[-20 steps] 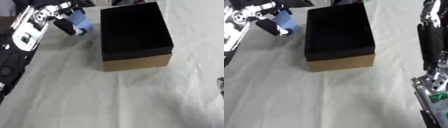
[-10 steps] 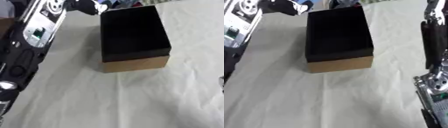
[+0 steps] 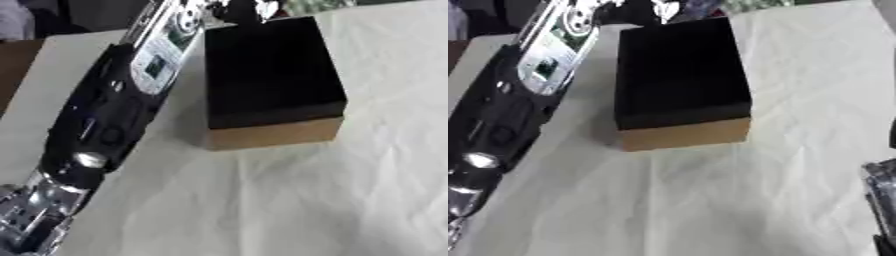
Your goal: Pick up objects on the table and place them in the box.
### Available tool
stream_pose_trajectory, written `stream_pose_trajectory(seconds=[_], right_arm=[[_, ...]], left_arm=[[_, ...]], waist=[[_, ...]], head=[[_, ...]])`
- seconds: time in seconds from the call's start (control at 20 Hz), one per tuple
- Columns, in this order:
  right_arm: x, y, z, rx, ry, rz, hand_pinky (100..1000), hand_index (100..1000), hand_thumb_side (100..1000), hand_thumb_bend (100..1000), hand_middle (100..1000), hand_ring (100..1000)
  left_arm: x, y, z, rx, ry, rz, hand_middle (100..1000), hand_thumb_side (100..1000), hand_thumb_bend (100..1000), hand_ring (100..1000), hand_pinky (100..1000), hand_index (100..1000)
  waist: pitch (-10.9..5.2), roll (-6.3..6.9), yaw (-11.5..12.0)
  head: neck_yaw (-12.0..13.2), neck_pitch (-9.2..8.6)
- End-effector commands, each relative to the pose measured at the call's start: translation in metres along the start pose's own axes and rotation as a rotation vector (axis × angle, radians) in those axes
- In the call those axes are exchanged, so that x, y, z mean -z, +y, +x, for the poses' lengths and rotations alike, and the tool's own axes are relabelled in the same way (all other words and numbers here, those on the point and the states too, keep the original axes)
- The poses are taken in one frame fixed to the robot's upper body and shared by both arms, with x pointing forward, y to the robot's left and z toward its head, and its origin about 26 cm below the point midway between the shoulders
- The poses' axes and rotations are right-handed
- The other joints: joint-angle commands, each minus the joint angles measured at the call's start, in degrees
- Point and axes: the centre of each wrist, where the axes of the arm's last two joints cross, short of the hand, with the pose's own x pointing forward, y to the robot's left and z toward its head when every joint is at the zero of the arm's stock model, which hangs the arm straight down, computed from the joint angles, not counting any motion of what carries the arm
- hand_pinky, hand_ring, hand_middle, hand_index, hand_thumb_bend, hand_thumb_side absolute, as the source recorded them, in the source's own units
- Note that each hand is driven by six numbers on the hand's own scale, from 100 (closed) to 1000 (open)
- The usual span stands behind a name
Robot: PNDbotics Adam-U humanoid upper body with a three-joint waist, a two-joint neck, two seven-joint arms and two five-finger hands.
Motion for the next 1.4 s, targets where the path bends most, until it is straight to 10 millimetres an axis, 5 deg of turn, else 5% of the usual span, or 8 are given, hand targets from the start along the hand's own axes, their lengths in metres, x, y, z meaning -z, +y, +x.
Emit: stream_pose_trajectory(seconds=[0.05,0.3,0.9,1.2,1.3,1.4], right_arm=[[0.005,0.003,0.009,0.029,-0.034,0.001,747,825,601,100,600,697],[0.006,0.007,0.012,0.05,-0.042,0.007,748,825,601,100,600,698],[0.006,0.006,0.011,0.046,-0.041,-0.002,749,825,603,100,600,694],[0.005,0.007,0.011,0.047,-0.039,-0.002,749,825,605,100,600,694],[0.005,0.007,0.011,0.047,-0.038,-0.002,749,825,605,100,600,694],[0.005,0.007,0.011,0.048,-0.037,-0.001,749,825,606,100,600,694]], left_arm=[[0.008,0.004,-0.002,0.056,0.005,0.072,530,100,100,659,808,653],[0.009,-0.011,-0.009,0.1,0.022,0.082,531,100,100,661,806,654],[-0.004,-0.038,-0.001,0.121,0.007,-0.239,579,100,100,703,848,702],[-0.009,-0.046,0.007,0.09,-0.052,-0.377,689,100,261,795,907,790],[-0.01,-0.047,0.008,0.1,-0.065,-0.425,795,137,397,874,947,894],[-0.01,-0.047,0.009,0.127,-0.078,-0.459,865,339,684,939,986,955]], waist=[[-1.04,-0.62,-0.6],[-0.87,-0.86,-1.7],[-1.06,-1.0,-0.8],[-1.16,-1.05,-0.3],[-1.19,-1.07,-0.2],[-1.25,-1.06,-0.2]], head=[[2.0,-0.84],[3.5,-0.73],[0.9,0.54],[0.0,0.84],[-0.2,0.97],[-0.2,1.03]])
